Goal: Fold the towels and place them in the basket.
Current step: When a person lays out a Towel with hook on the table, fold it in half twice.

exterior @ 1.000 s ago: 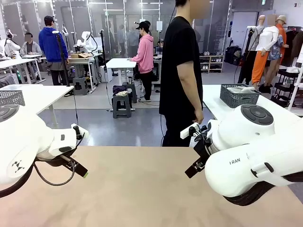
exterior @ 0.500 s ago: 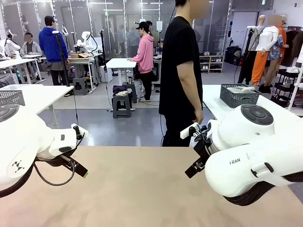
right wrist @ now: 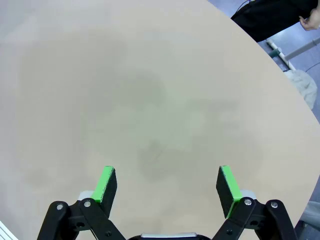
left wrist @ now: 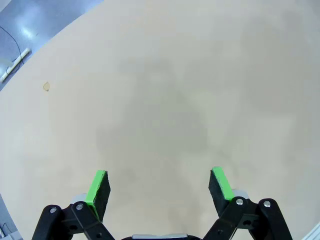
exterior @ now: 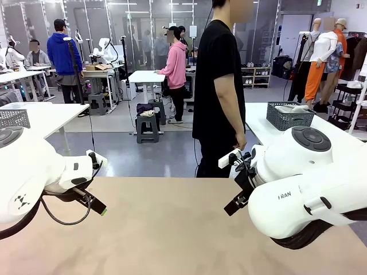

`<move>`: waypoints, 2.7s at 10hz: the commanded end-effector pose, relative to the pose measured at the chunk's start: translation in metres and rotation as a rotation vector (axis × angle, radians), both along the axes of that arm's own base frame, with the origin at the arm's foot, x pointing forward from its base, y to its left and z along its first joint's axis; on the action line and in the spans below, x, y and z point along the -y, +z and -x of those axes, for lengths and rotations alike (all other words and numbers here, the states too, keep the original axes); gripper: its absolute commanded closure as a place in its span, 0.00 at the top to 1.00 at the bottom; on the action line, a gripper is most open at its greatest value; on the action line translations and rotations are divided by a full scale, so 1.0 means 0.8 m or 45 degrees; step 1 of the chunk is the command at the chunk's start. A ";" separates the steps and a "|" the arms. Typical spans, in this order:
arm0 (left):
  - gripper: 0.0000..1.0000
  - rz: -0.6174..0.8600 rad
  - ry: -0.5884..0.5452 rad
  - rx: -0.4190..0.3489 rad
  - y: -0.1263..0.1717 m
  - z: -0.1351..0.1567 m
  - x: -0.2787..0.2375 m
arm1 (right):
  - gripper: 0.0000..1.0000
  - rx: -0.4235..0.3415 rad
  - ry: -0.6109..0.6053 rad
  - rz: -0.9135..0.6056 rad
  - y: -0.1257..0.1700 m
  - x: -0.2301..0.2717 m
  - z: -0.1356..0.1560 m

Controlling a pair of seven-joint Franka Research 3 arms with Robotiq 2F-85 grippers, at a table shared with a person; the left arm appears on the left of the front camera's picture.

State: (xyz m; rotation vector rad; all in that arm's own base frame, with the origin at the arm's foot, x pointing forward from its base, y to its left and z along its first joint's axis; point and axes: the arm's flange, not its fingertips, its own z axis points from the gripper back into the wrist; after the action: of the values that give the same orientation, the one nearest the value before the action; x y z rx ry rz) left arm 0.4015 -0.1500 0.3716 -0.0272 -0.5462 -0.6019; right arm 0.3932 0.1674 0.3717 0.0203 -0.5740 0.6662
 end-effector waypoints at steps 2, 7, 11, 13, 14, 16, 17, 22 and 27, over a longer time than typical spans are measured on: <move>1.00 0.000 0.001 0.000 0.000 0.000 0.000 | 1.00 -0.001 -0.002 -0.002 0.000 0.000 0.000; 1.00 0.074 -0.022 0.031 0.043 -0.011 -0.029 | 1.00 -0.011 0.042 -0.008 0.035 0.013 0.001; 1.00 0.091 -0.177 0.083 0.156 -0.033 -0.092 | 1.00 0.060 0.132 -0.004 0.169 0.049 0.018; 1.00 0.144 -0.185 0.151 0.220 -0.030 -0.139 | 1.00 0.173 0.084 -0.077 0.253 0.088 0.044; 1.00 0.174 -0.180 0.187 0.248 -0.026 -0.162 | 1.00 0.212 0.089 -0.115 0.287 0.110 0.057; 1.00 0.196 -0.198 0.255 0.297 -0.021 -0.217 | 1.00 0.234 0.076 -0.105 0.343 0.160 0.081; 1.00 0.198 -0.223 0.292 0.319 -0.016 -0.242 | 1.00 0.240 0.063 -0.115 0.361 0.185 0.088; 1.00 0.273 -0.271 0.459 0.416 0.032 -0.343 | 1.00 0.247 0.082 -0.136 0.410 0.266 0.117; 1.00 0.223 -0.226 0.497 0.483 0.088 -0.342 | 1.00 0.238 0.117 -0.157 0.412 0.284 0.116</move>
State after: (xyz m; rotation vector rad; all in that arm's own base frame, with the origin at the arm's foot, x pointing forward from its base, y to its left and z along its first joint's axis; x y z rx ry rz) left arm 0.3341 0.1361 0.7574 -0.1316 -1.0154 -0.7346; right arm 0.2983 -0.0550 0.7005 0.0742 -0.8021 0.6943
